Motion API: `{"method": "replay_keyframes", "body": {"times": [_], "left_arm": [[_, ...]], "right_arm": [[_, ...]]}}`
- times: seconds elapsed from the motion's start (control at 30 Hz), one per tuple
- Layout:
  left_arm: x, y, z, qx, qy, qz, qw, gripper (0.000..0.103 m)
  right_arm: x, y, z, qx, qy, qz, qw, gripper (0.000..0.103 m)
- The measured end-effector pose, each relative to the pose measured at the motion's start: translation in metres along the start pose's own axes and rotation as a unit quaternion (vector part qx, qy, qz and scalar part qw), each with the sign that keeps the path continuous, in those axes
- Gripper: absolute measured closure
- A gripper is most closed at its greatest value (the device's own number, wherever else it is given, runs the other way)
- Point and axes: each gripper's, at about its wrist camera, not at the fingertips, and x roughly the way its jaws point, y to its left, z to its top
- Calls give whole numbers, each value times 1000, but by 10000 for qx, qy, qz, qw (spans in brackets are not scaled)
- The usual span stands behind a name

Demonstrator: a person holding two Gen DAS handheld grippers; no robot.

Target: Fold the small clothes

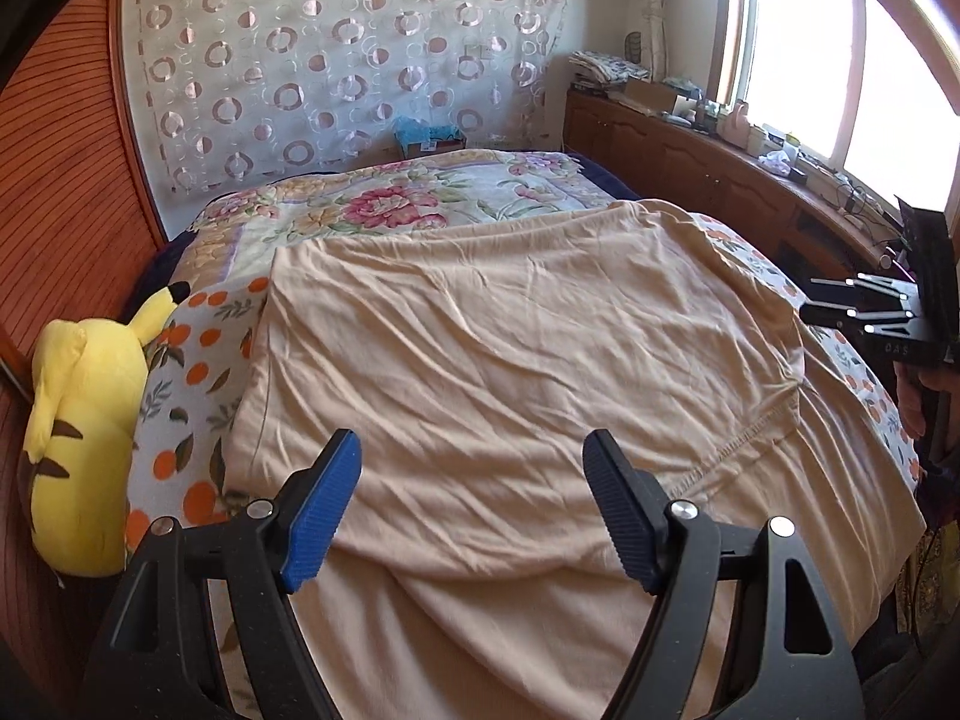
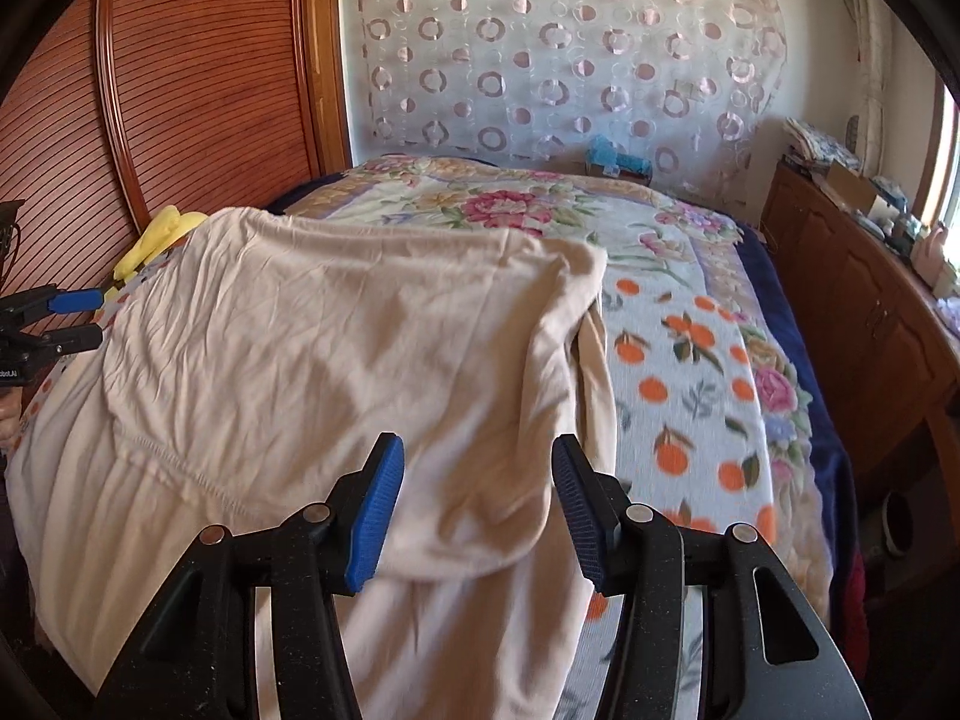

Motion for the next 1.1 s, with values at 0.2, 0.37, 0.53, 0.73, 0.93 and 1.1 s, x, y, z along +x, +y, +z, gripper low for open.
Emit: {"method": "replay_keyframes", "body": {"times": [0.2, 0.37, 0.53, 0.73, 0.93, 1.1], "left_arm": [[5, 19, -17, -260, 146, 138, 9995, 26], [7, 42, -22, -541, 193, 321, 9978, 29], [19, 60, -25, -941, 405, 328, 9942, 53], [30, 62, -28, -1077, 534, 221, 9925, 54], [45, 67, -16, -1161, 711, 338, 9901, 54], [51, 71, -9, -1123, 766, 384, 9900, 54]], "right_arm": [[4, -8, -13, 128, 286, 26, 9995, 50], [12, -17, -14, 257, 413, -9, 9988, 50], [15, -23, -13, 322, 420, -31, 9986, 50], [24, -11, -13, 317, 369, -73, 9988, 50], [27, -13, -10, 355, 373, -83, 9986, 50], [25, -15, -7, 496, 355, 118, 9981, 58]]}}
